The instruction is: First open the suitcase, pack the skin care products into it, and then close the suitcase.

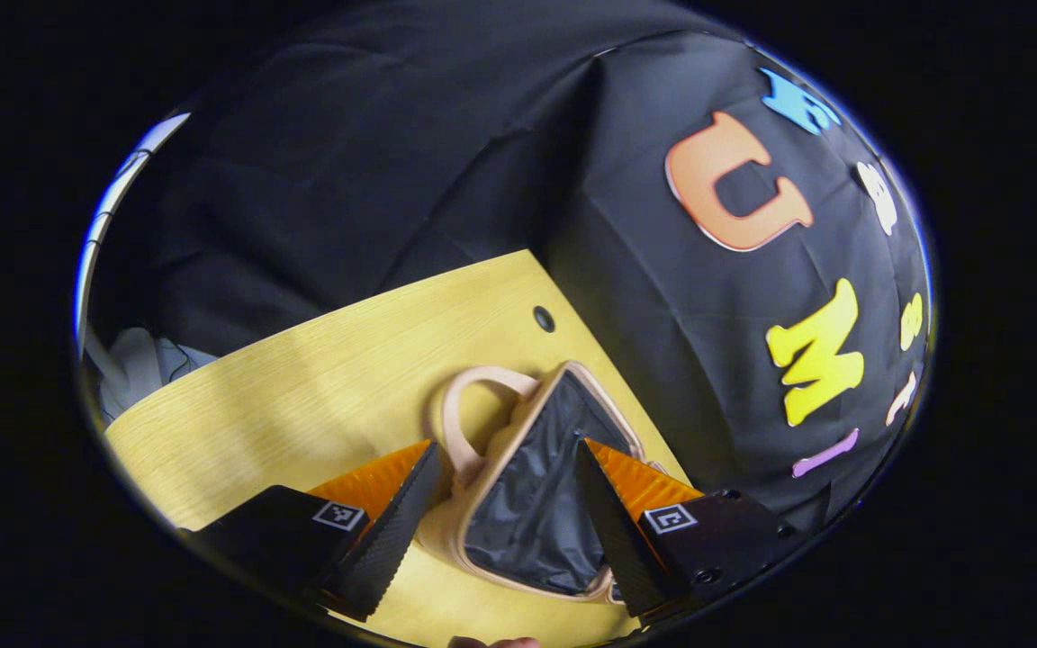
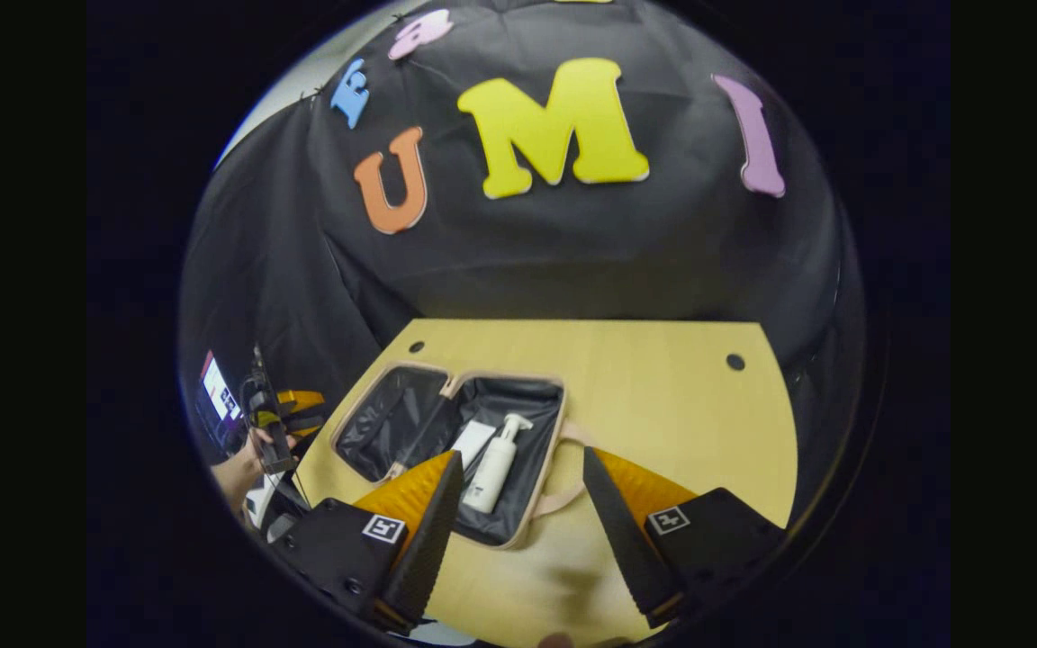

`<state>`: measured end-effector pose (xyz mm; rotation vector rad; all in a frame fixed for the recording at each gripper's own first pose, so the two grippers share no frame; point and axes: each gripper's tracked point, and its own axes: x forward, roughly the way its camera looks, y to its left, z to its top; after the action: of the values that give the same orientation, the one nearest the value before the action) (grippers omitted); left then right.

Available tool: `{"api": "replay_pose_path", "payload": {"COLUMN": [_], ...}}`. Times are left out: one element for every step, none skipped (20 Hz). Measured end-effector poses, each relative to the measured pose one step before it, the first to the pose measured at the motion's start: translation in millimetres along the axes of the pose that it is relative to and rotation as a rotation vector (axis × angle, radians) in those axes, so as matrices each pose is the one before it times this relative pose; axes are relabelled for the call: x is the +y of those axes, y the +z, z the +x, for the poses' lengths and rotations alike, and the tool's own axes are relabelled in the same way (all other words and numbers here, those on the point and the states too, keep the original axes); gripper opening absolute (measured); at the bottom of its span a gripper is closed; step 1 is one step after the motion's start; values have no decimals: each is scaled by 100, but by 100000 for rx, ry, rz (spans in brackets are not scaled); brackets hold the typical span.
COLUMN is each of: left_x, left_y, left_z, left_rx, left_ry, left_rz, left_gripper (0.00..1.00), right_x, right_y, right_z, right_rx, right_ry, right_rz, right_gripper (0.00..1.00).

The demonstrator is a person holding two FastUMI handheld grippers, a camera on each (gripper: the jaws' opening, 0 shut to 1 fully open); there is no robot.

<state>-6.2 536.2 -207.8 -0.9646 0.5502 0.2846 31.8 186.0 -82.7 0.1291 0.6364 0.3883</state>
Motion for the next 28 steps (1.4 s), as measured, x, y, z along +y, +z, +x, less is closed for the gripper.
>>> {"api": "replay_pose_path", "payload": {"left_x": [990, 1108, 424, 333, -103, -411, -412, -317, -345, -201, -23, 472, 492, 325, 221, -112, -100, -345, -523, -938, -1343, -1796, -1982, -1809, -1812, -1879, -2059, -2168], "left_y": [152, 314, 23, -79, -17, 4, -53, -123, -90, -40, 157, 227, 484, 400, 348, 84, -97, -22, 261, 563, 824, 788, 648, 508, 625, 515, 268, 220], "left_z": [967, 678, 647, 1022, 537, 535, 628, 629, 558, 617, 244, 490, 50, 385, -137, -53, -420, -535, -558, -522, -763, -947, -997, -1201, -1331, -1277, -1436, -1557], "left_rx": [1782, 1951, 1819, 948, 925, 461, 658, 908, 1092, 703, 565, -851, -1682, -1918, -1986, -1733, -930, -849, -1696, -2600, -3296, -3548, -3516, -3497, -3900, -4263, -4124, -4112], "left_ry": [1250, 1406, 236, -9, -1606, -1780, -1527, -792, -1533, -1078, -767, 1348, 1412, 1072, 1500, 718, 1223, 695, 906, 521, -325, -1136, -1780, -1022, -893, -691, -470, -407], "left_rz": [-3043, -1935, -1804, -1652, -845, -375, -407, -523, -1489, -2050, -2626, -2636, -2382, -2769, -2345, -821, 2006, 3633, 4118, 3373, 1889, 1682, 2441, 3619, 4877, 5627, 6513, 6856], "left_gripper": [96, 97, 97, 97, 96, 95, 93, 92, 88, 85, 90, 72, 59, 52, 37, 30, 18, 17, 13, 11, 8, 7, 7, 7, 7, 7, 6, 6], "right_x": [-407, -549, -468, -385, -391, -349, -177, -164, -264, -303, -121, -60, -176, -78, -215, -228, -277, -340, -407, -463, -733, -772, -787, -1086, -1094, -1349, -1129, -1240], "right_y": [-179, -64, -49, -116, -99, -158, -114, 92, -22, 54, 16, 89, 69, 218, -14, 138, 161, 318, 472, 572, 685, 810, 738, 676, 626, 369, -348, -134], "right_z": [-490, -501, -229, -285, -417, -212, -148, -105, -7, -117, 0, -41, -265, -300, -278, -236, -183, -327, -298, -395, -451, -532, -594, -537, -488, -390, 361, -12], "right_rx": [-269, -38, -69, 53, 68, 336, 101, -32, -97, -66, -169, -255, -590, -695, -678, -970, -1473, -2189, -2883, -3189, -3567, -3672, -3317, -3162, -3018, -2083, -935, 43], "right_ry": [-645, -921, -1275, -986, -932, -860, -749, -652, -726, -674, -545, -445, -68, 54, -236, -345, -473, -848, -1455, -1739, -2183, -2174, -2299, -2286, -2402, -2429, -2483, -2072], "right_rz": [305, 316, -117, -12, 123, 834, 1303, 1648, 1076, 897, 696, 697, 695, 498, -18, -214, -642, -716, -627, -1187, -1076, -353, 528, 696, 448, -44, -700, -320], "right_gripper": [73, 73, 73, 73, 79, 73, 73, 73, 73, 79, 79, 79, 79, 79, 79, 79, 79, 79, 79, 79, 79, 79, 79, 79, 79, 79, 79, 79]}}
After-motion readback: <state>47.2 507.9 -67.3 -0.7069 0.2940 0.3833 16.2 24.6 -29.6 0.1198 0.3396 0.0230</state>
